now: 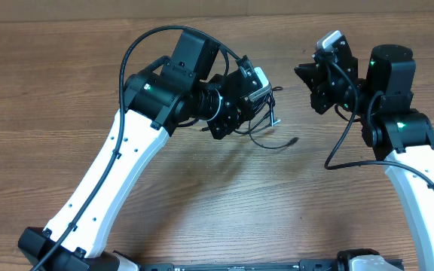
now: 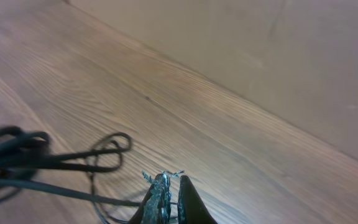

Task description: Untangle cables

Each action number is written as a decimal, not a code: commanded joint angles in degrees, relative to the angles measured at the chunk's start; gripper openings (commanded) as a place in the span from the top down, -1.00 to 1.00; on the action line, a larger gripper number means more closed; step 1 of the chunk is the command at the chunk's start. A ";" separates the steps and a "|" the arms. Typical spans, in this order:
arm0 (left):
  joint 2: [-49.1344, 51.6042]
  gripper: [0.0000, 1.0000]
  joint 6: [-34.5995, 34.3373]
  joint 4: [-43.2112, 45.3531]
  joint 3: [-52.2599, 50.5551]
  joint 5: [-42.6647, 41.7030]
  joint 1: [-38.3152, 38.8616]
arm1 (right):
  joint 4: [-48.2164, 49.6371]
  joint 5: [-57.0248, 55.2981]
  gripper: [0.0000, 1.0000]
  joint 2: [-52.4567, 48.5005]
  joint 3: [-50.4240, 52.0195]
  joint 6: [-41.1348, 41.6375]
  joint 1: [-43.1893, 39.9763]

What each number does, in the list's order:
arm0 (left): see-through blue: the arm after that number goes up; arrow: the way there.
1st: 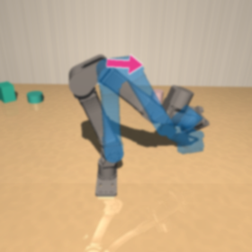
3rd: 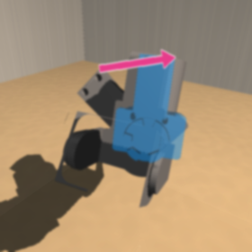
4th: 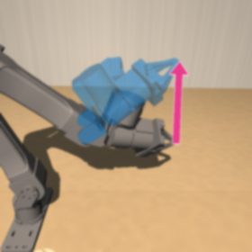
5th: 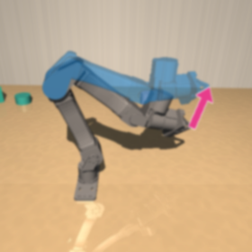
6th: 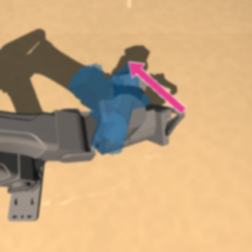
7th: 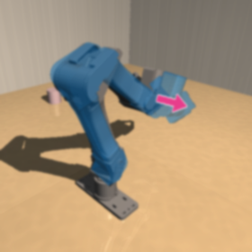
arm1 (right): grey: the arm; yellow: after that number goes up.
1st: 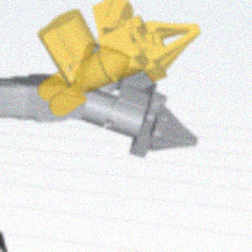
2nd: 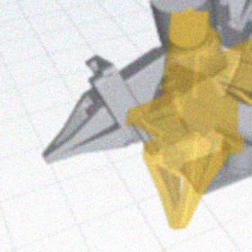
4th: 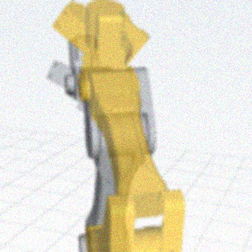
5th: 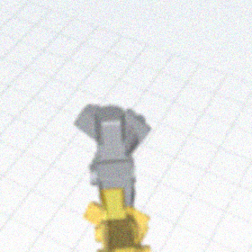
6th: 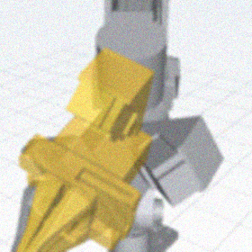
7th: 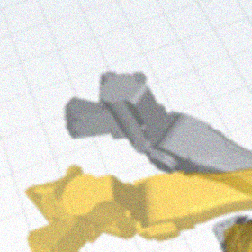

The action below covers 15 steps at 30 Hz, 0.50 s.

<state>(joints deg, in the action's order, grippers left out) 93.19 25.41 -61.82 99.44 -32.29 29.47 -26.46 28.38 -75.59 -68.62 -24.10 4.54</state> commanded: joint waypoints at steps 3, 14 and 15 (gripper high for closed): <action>0.00 0.92 0.00 0.20 0.04 -0.13 -0.31 | 0.44 -3.91 0.60 0.70 -1.20 6.29 -0.17; 0.00 0.92 16.65 3.85 0.04 9.31 -0.22 | -0.11 8.83 -0.70 0.68 -1.20 28.79 -0.17; 0.00 0.91 18.32 4.24 0.04 10.93 -0.20 | -0.11 9.53 -0.89 0.70 -1.20 28.79 -0.17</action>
<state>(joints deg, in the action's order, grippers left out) 93.19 35.51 -58.65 99.44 -26.89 29.47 -26.87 32.51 -75.59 -68.62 1.43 4.49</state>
